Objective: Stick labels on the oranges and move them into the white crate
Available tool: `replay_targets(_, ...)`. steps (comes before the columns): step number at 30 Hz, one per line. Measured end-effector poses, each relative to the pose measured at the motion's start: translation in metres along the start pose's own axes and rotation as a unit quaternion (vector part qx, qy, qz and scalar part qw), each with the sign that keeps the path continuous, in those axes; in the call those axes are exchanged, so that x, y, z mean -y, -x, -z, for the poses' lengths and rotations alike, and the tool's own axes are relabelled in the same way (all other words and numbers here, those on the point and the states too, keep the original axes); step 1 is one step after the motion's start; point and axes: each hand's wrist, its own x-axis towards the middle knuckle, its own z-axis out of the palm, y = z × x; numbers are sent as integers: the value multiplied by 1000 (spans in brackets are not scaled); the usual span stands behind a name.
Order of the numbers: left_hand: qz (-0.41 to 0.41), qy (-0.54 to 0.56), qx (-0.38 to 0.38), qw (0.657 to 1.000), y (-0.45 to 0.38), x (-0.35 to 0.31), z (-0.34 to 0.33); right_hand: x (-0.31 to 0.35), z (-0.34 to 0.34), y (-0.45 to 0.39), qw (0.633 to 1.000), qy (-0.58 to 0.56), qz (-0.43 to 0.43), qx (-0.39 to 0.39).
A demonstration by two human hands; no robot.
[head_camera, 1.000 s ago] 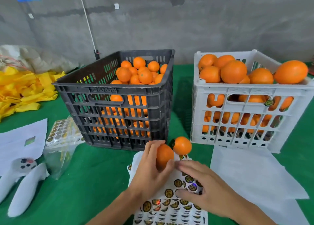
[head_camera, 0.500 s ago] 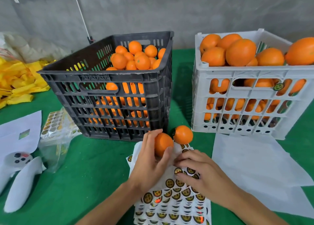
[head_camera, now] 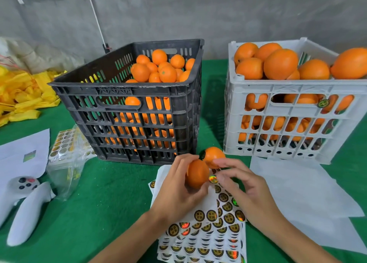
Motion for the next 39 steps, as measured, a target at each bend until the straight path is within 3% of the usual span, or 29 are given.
replay_targets(4, -44, -20, 18, 999, 0, -5, -1, 3, -4, -3, 998, -29, -54, 2)
replay_targets(12, -105, -117, 13, 987, 0, -11, 2, -3, -13, 2, 998, 37, -41, -24)
replay_targets(22, -78, -76, 11, 994, 0, -11, 3, -2, -20, 3, 996, -22, -84, 17)
replay_targets(26, -74, -29, 4, 997, 0, -19, 3, 4, -17, 6, 979, 191, 37, 55)
replay_targets(31, -91, -30, -58, 994, -38, -63, 13, 36, -2, -16, 937, 312, 142, -66)
replay_targets(33, -74, -9, -77, 994, -67, -95, 16, 58, 10, -38, 936, 276, 166, -140)
replay_targets(35, -111, -12, -93, 989, -103, -129, 13, 84, 29, -65, 934, 230, 179, -209)
replay_targets(37, -174, -36, -123, 976, -144, -161, 4, 109, 55, -94, 915, 240, 188, -264)
replay_targets(39, -184, -49, -142, 971, -183, -191, -9, 129, 81, -119, 902, 258, 170, -302)
